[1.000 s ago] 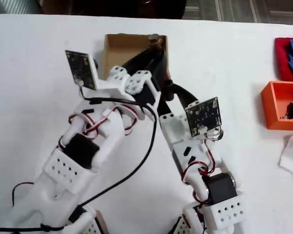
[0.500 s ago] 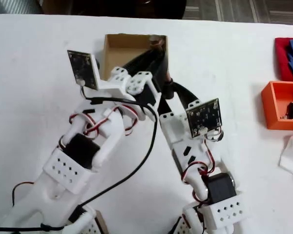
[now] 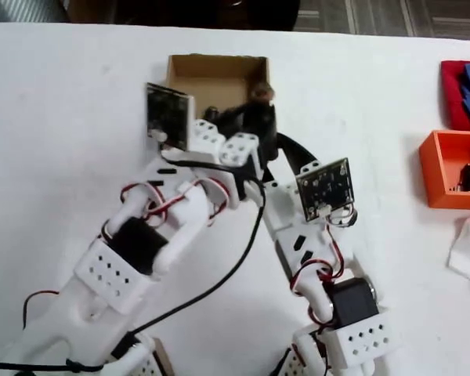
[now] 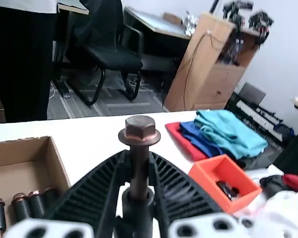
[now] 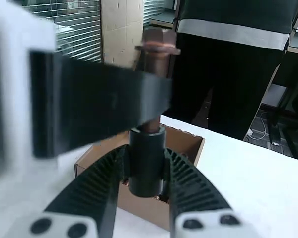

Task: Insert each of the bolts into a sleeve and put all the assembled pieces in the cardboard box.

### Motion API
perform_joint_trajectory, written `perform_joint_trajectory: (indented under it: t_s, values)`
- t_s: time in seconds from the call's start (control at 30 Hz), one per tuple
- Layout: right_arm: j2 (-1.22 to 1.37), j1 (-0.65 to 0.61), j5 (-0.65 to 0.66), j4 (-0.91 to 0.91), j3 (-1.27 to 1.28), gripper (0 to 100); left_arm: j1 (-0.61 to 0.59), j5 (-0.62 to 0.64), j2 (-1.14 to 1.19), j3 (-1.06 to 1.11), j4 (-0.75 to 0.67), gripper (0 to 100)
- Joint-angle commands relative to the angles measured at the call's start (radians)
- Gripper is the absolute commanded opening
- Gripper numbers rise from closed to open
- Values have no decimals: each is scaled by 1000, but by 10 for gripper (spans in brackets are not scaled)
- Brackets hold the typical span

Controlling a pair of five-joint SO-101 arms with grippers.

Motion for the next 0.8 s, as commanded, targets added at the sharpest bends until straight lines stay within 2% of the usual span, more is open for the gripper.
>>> perform_joint_trajectory:
  t_s: [0.0,0.17,0.33,0.4,0.6,0.77]
  values:
    - [-10,1,6,-30,-14,21,31,-26,-2,-50,29,26]
    - [-10,1,6,-28,-14,21,26,-32,-5,-51,115,41]
    - [-10,1,6,-25,-14,21,26,-32,-8,-54,221,237]
    - [-10,1,6,-25,-14,21,25,-28,-8,-61,252,278]
    - [-10,1,6,-24,-14,21,-61,-29,-20,-62,264,228]
    - [-4,1,6,-24,-14,21,-81,-32,-146,-61,298,225]
